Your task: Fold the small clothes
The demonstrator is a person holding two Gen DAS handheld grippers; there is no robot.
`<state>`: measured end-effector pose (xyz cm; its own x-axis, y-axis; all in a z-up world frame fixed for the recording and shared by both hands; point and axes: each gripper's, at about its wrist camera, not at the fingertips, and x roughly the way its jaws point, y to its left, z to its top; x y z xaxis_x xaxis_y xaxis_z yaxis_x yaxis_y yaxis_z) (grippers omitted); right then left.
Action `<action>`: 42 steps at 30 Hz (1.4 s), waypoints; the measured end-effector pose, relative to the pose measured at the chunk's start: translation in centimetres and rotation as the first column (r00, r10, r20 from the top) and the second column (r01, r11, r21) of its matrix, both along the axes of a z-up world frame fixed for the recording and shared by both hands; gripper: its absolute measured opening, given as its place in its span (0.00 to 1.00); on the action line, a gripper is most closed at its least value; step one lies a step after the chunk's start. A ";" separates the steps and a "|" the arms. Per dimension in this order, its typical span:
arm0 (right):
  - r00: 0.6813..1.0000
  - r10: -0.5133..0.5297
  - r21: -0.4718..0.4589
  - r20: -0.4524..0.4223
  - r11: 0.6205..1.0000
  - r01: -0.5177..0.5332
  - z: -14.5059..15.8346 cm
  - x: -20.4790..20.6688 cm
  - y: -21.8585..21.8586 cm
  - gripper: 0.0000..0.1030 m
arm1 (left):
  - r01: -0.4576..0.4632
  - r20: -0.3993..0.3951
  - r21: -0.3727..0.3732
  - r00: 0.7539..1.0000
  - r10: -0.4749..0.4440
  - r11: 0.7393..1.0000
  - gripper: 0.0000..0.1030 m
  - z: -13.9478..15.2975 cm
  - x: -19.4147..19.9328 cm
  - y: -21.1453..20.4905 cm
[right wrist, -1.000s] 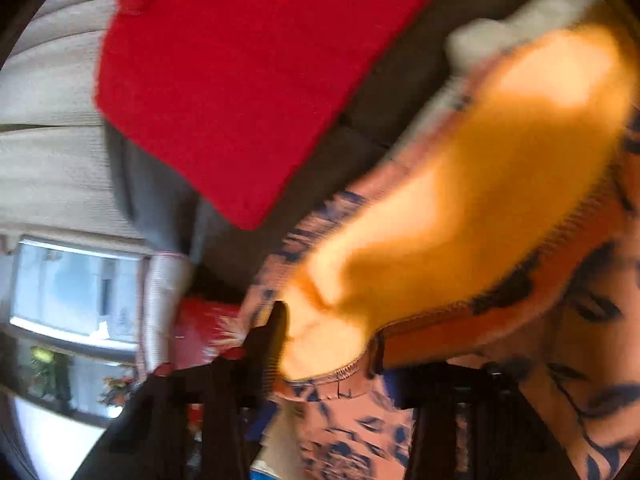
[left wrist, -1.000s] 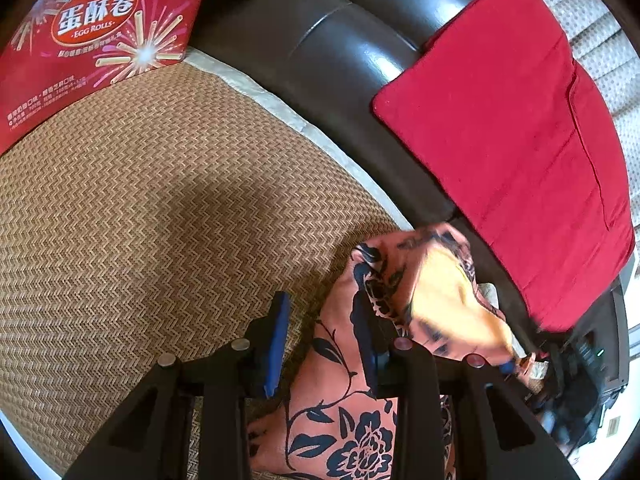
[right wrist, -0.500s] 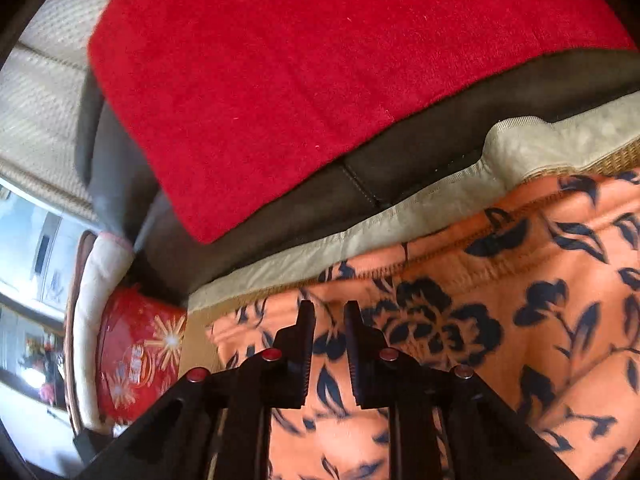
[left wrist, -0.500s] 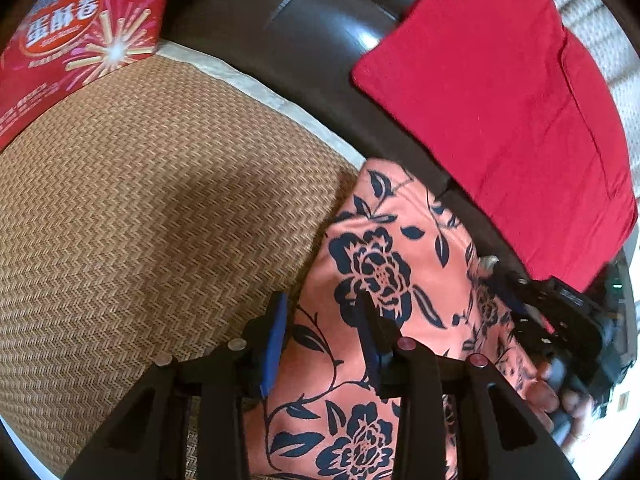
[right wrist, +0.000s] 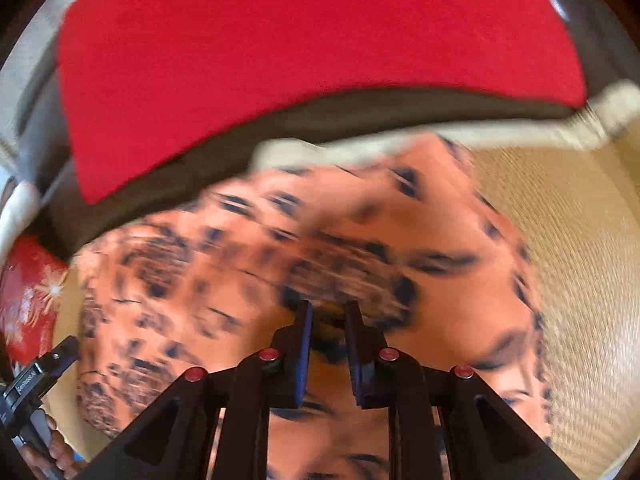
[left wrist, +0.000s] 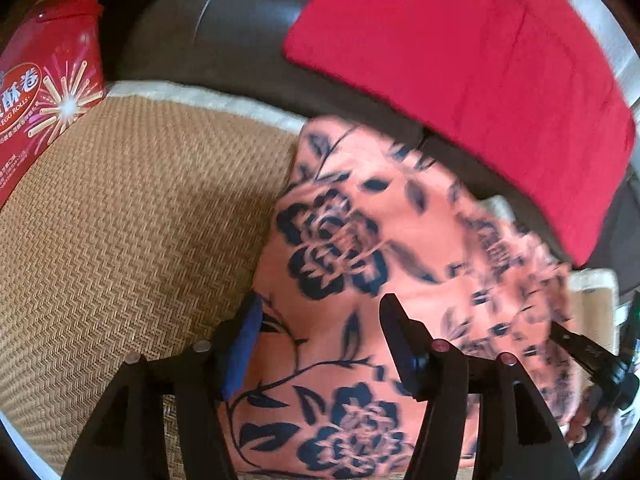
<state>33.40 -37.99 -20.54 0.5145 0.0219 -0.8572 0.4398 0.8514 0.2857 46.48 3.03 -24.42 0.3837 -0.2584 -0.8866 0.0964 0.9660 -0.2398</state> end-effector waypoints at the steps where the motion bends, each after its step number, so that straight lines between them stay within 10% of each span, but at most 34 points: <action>1: 1.000 -0.013 0.026 0.001 1.000 0.013 -0.7 -0.5 -0.7 0.18 | -0.002 -0.028 0.050 1.000 0.003 0.999 0.60 -1.4 0.2 -0.5; 10: 0.982 -0.039 0.150 0.183 0.989 0.011 2.0 -7.3 -1.9 0.27 | 0.035 0.043 0.103 0.998 -0.040 0.994 0.62 -0.5 -1.6 -3.9; 13: 0.984 -0.052 0.187 0.170 0.982 0.019 1.4 -10.1 -2.1 0.69 | 0.081 0.093 0.135 0.991 -0.094 0.988 0.62 0.4 -3.4 -5.6; 21: 0.979 -0.061 0.232 0.194 0.973 0.015 0.3 -11.5 -0.6 0.71 | 0.157 0.107 0.309 0.974 -0.199 0.938 0.62 -1.3 -7.8 -10.0; 30: 0.951 -0.156 0.487 0.266 0.874 0.007 -0.6 -17.6 -2.6 0.71 | 0.059 0.098 -0.044 0.994 -0.054 0.997 0.62 1.3 -12.4 -5.1; 42: 0.947 -0.284 0.537 0.151 0.828 0.162 -4.3 -18.5 -4.4 0.70 | -0.067 -0.121 -0.354 0.992 0.026 0.933 0.61 -3.3 -12.3 -4.1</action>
